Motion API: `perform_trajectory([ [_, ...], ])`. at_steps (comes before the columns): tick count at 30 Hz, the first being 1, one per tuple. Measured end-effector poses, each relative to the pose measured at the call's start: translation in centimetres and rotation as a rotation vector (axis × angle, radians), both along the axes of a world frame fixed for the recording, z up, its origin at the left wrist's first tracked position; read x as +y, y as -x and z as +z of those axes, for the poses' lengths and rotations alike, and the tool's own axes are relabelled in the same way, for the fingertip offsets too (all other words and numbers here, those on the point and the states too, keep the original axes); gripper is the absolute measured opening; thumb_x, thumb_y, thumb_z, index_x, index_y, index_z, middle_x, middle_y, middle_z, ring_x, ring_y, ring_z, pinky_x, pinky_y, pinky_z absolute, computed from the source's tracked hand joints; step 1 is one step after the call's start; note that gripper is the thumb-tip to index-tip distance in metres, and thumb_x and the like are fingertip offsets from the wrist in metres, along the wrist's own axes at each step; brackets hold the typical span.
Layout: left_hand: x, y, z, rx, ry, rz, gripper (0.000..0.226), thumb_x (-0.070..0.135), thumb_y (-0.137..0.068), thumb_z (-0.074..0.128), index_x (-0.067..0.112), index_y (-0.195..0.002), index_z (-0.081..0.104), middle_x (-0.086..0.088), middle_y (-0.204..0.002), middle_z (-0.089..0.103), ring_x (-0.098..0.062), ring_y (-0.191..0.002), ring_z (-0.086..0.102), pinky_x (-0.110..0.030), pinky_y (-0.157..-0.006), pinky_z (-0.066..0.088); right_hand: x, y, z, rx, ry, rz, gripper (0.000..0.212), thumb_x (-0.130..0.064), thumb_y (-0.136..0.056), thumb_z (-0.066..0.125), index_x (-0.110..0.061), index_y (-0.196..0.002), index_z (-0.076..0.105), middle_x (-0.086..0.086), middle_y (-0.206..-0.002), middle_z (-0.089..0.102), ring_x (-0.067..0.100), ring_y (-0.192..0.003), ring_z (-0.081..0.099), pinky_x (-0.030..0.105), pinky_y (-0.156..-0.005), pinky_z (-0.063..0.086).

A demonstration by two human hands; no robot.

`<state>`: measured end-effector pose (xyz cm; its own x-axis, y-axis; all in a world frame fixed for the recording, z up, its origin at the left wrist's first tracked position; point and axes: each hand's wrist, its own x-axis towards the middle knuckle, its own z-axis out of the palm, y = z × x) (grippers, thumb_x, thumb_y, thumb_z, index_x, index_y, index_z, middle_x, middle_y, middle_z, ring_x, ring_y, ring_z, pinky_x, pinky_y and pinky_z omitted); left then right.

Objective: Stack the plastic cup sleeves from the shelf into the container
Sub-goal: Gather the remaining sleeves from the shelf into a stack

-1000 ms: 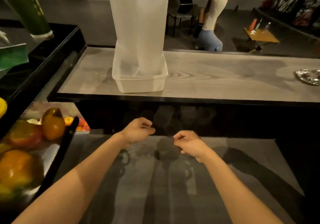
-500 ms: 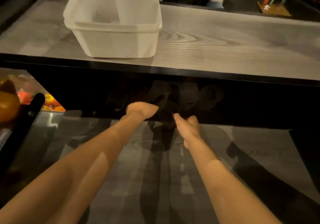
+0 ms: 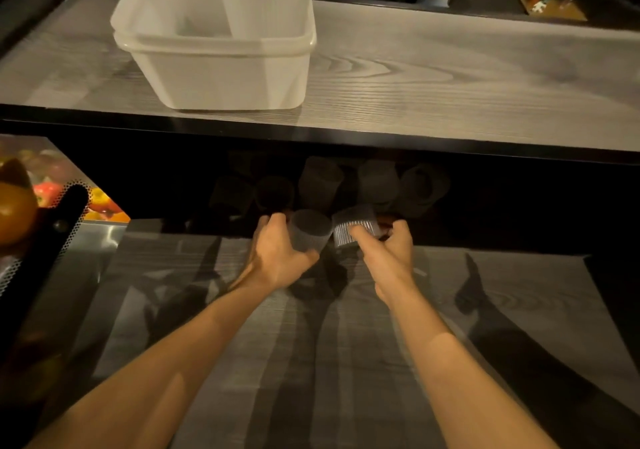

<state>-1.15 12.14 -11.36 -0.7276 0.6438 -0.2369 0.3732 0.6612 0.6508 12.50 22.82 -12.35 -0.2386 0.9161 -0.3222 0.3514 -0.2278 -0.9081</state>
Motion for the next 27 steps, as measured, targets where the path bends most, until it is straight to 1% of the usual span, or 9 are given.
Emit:
perform_trajectory([
  [2, -0.7, -0.4, -1.0, -0.026, -0.070, -0.026, 0.063, 0.025, -0.070, 0.087, 0.017, -0.123, 0.053, 0.005, -0.117, 0.044, -0.012, -0.104, 0.049, -0.030, -0.084, 0.048, -0.2, -0.4, 0.9, -0.007, -0.129, 0.054, 0.036, -0.034, -0.070, 0.083, -0.021, -0.092, 0.057, 0.001, -0.108, 0.054, 0.019, -0.087, 0.064, 0.031, -0.070, 0.055],
  [5, -1.4, -0.8, -2.3, -0.059, -0.135, -0.088, 0.068, 0.024, -0.069, 0.089, 0.021, -0.127, 0.052, 0.008, -0.119, 0.044, -0.013, -0.110, 0.052, -0.035, -0.092, 0.053, 0.0, -0.7, 2.0, -0.070, -0.290, 0.159, 0.026, -0.024, -0.076, 0.082, -0.023, -0.084, 0.057, -0.007, -0.101, 0.047, 0.009, -0.085, 0.057, 0.024, -0.074, 0.046],
  [7, -1.8, -0.9, -3.2, -0.057, -0.154, -0.121, 0.071, 0.026, -0.069, 0.090, 0.022, -0.129, 0.052, 0.008, -0.122, 0.047, -0.012, -0.111, 0.053, -0.034, -0.092, 0.053, -0.2, -0.5, 2.5, -0.173, -0.389, 0.293, 0.030, -0.030, -0.075, 0.083, -0.025, -0.090, 0.058, -0.009, -0.099, 0.049, 0.014, -0.095, 0.057, 0.027, -0.081, 0.046],
  [10, -2.4, -1.2, -4.1, -0.027, -0.207, -0.164, 0.072, 0.023, -0.067, 0.090, 0.023, -0.129, 0.053, 0.006, -0.123, 0.051, -0.013, -0.111, 0.055, -0.036, -0.090, 0.055, -1.0, 0.2, 3.1, -0.276, -0.460, 0.520, 0.051, -0.042, -0.075, 0.083, -0.025, -0.115, 0.057, -0.012, -0.105, 0.054, 0.016, -0.110, 0.053, 0.035, -0.090, 0.050],
  [13, -2.9, -1.4, -4.8, 0.002, -0.234, -0.193, 0.060, 0.020, -0.067, 0.086, 0.022, -0.119, 0.057, 0.006, -0.113, 0.055, -0.012, -0.102, 0.058, -0.038, -0.084, 0.056, -2.1, 1.1, 2.6, -0.308, -0.609, 0.684, 0.058, -0.037, -0.077, 0.083, -0.023, -0.127, 0.059, -0.007, -0.120, 0.061, 0.016, -0.111, 0.051, 0.036, -0.097, 0.047],
  [15, -3.2, -1.5, -5.3, -0.039, -0.250, -0.197, 0.051, 0.022, -0.069, 0.081, 0.027, -0.113, 0.055, 0.007, -0.108, 0.056, -0.013, -0.099, 0.060, -0.045, -0.080, 0.056, -2.8, 1.5, 1.8, -0.326, -0.647, 0.771, 0.061, -0.031, -0.079, 0.083, -0.022, -0.134, 0.058, -0.005, -0.130, 0.056, 0.018, -0.117, 0.049, 0.036, -0.103, 0.045],
  [18, -4.1, -1.5, -6.0, -0.056, -0.280, -0.178, 0.054, 0.024, -0.071, 0.080, 0.033, -0.116, 0.051, 0.012, -0.111, 0.056, -0.009, -0.101, 0.062, -0.042, -0.081, 0.058, -3.6, 1.9, 0.9, -0.263, -0.560, 0.777, 0.076, -0.021, -0.080, 0.083, -0.023, -0.147, 0.047, -0.006, -0.140, 0.046, 0.015, -0.130, 0.046, 0.026, -0.107, 0.041],
  [23, -5.9, -0.6, -6.4, -0.052, -0.309, -0.096, 0.061, 0.026, -0.066, 0.087, 0.035, -0.113, 0.049, 0.012, -0.111, 0.059, -0.007, -0.101, 0.063, -0.040, -0.081, 0.057, -4.8, 2.8, 0.2, -0.117, -0.622, 0.733, 0.075, -0.016, -0.076, 0.087, -0.021, -0.143, 0.053, -0.008, -0.130, 0.042, 0.005, -0.116, 0.050, 0.003, -0.091, 0.040],
  [27, -7.3, 0.6, -6.6, -0.081, -0.296, -0.076, 0.062, 0.028, -0.068, 0.086, 0.032, -0.118, 0.050, 0.011, -0.114, 0.059, -0.007, -0.103, 0.062, -0.038, -0.085, 0.058, -6.0, 3.7, -0.6, -0.031, -0.686, 0.666, 0.069, -0.017, -0.072, 0.091, -0.015, -0.133, 0.061, -0.003, -0.127, 0.039, 0.003, -0.110, 0.049, 0.003, -0.091, 0.041],
])
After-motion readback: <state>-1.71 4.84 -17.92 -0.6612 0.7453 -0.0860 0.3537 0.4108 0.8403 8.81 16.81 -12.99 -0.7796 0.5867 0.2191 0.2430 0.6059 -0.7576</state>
